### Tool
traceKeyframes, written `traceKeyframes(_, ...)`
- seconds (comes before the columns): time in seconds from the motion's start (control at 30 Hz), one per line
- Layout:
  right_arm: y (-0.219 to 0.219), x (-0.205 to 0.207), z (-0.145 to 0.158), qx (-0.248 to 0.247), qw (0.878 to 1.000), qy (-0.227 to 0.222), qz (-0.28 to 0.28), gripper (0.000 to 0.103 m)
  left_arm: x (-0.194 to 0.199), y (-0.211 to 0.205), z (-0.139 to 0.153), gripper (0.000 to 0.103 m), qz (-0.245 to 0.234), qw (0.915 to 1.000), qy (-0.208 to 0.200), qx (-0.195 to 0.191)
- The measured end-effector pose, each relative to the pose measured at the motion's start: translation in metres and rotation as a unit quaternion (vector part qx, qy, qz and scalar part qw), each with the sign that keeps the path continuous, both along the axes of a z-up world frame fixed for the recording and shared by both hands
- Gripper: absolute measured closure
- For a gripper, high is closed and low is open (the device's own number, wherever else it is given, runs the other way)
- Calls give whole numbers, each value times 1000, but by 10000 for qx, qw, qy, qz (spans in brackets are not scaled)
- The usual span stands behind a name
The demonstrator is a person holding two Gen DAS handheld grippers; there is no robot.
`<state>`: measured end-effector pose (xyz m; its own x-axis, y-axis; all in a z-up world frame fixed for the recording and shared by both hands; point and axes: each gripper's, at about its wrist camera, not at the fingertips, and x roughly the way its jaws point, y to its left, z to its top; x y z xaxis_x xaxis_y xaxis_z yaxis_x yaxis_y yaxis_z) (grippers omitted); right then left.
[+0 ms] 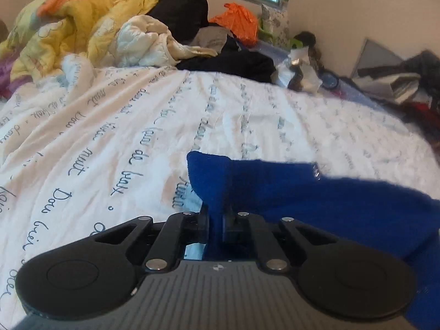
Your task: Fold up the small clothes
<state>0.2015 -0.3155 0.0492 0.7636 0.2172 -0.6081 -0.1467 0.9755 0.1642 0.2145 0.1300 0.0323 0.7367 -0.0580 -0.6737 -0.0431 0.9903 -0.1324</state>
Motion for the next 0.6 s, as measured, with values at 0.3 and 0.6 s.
traceKeyframes(0.3, 19, -41, 3, -637, 9949, -587, -509, 79, -65, -30, 29, 17, -84, 9936, -1037, 431)
traceKeyframes(0.6, 70, -18, -37, -561, 9974, -45, 446, 51, -44, -81, -26, 13, -918, 9918, -400, 800)
